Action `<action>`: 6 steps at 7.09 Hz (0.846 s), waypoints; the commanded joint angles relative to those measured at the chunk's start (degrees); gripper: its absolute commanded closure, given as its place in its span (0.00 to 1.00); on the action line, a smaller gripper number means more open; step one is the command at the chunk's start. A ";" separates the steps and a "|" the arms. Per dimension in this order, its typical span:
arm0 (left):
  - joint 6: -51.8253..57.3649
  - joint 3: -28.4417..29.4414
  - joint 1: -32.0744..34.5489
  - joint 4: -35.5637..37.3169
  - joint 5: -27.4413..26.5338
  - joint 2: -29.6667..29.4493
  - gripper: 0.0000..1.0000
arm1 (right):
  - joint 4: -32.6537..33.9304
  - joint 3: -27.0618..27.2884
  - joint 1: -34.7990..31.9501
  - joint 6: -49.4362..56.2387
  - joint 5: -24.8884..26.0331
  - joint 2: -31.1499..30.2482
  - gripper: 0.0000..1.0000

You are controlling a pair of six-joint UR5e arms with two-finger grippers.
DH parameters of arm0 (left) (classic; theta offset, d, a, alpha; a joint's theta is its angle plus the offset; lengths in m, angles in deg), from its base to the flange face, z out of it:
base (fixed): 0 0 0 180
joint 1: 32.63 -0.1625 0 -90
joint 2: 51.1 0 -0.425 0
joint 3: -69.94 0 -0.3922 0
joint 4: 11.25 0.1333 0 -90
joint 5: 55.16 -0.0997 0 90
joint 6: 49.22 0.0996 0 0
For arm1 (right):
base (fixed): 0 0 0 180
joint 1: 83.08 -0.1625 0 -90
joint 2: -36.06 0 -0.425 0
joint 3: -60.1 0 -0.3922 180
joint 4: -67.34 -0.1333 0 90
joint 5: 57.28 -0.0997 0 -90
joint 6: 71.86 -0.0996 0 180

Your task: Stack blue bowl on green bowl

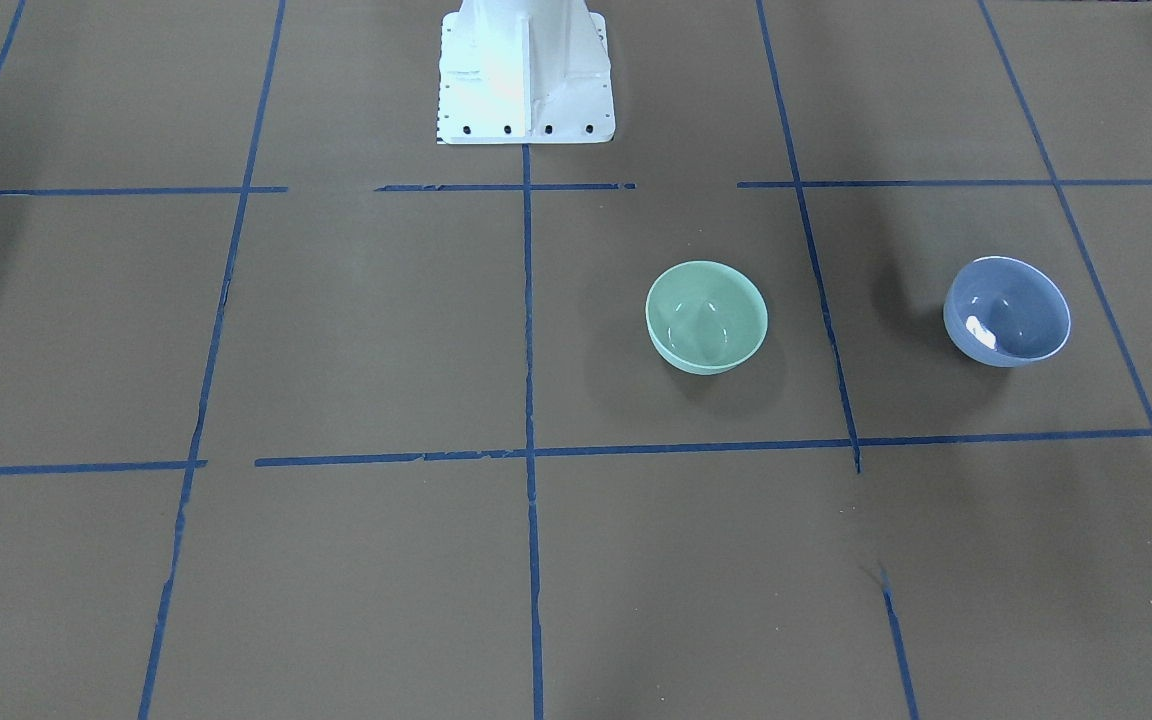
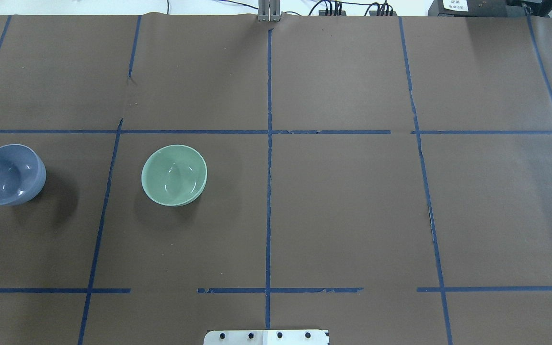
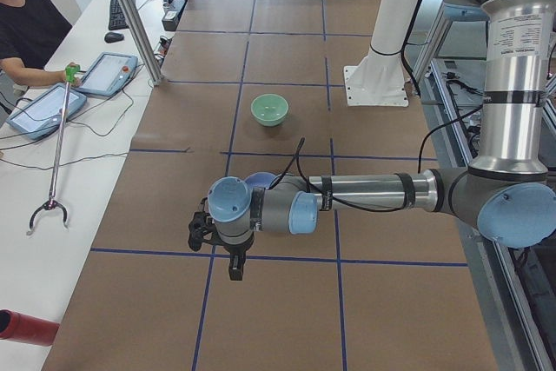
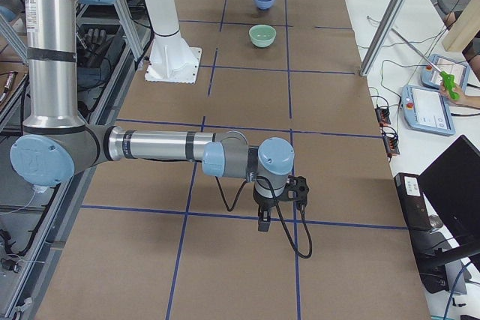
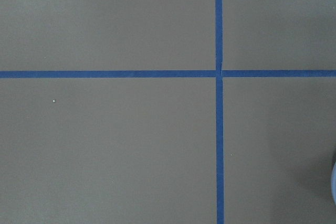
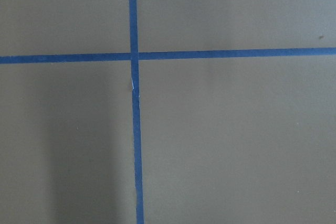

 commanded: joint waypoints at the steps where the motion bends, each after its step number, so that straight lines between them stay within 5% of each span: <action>1: 0.06 -0.47 0.09 -0.09 0.09 -0.25 0.00 | 0.00 0.00 -0.08 0.00 0.00 0.00 0.00; 6: -1.95 -7.39 -1.05 -4.48 -0.88 -0.52 0.00 | 0.00 0.00 0.01 0.00 0.00 0.00 0.00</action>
